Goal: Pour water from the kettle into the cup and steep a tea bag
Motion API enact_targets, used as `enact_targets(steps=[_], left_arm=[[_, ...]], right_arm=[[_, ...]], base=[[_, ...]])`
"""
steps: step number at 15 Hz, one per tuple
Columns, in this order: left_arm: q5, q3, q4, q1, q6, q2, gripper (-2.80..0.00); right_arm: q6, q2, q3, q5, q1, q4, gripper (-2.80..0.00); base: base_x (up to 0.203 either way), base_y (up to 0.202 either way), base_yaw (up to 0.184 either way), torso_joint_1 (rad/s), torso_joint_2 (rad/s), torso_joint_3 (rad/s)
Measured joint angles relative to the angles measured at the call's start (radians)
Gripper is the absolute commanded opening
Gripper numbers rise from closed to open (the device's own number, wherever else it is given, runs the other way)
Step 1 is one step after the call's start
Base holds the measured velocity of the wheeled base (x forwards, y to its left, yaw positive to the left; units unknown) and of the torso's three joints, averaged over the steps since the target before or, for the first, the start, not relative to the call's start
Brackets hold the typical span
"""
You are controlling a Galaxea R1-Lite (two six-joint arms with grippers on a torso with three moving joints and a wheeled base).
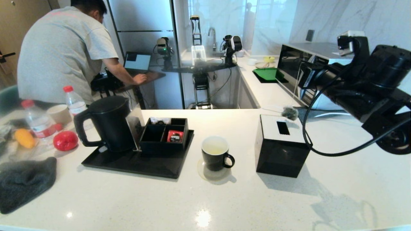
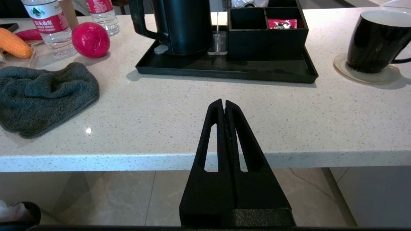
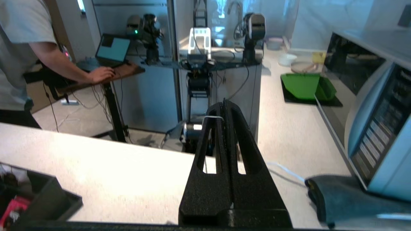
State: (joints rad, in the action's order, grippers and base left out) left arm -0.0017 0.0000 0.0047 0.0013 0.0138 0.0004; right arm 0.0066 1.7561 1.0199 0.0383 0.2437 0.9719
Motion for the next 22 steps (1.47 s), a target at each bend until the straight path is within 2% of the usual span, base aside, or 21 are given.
enact_targets(steps=[3,6,14,22], left_arm=[[0.0,0.0,0.0,0.0,0.0,0.0,-2.8],[0.0,0.0,0.0,0.0,0.0,0.0,-2.8],[0.0,0.0,0.0,0.0,0.0,0.0,-2.8],[0.0,0.0,0.0,0.0,0.0,0.0,-2.8]], right_arm=[[0.004,-0.03,-0.112,-0.012,-0.007,0.066,-2.8],[0.015,-0.045,-0.173,-0.078,-0.006,0.131,-2.8],[0.058,-0.076,-0.187,-0.083,0.016,0.119,-2.8],[0.071,-0.101,-0.199,-0.081,0.106,0.116,-2.8]], base=[[0.0,0.0,0.0,0.0,0.0,0.0],[0.0,0.0,0.0,0.0,0.0,0.0],[0.0,0.0,0.0,0.0,0.0,0.0],[0.0,0.0,0.0,0.0,0.0,0.0]])
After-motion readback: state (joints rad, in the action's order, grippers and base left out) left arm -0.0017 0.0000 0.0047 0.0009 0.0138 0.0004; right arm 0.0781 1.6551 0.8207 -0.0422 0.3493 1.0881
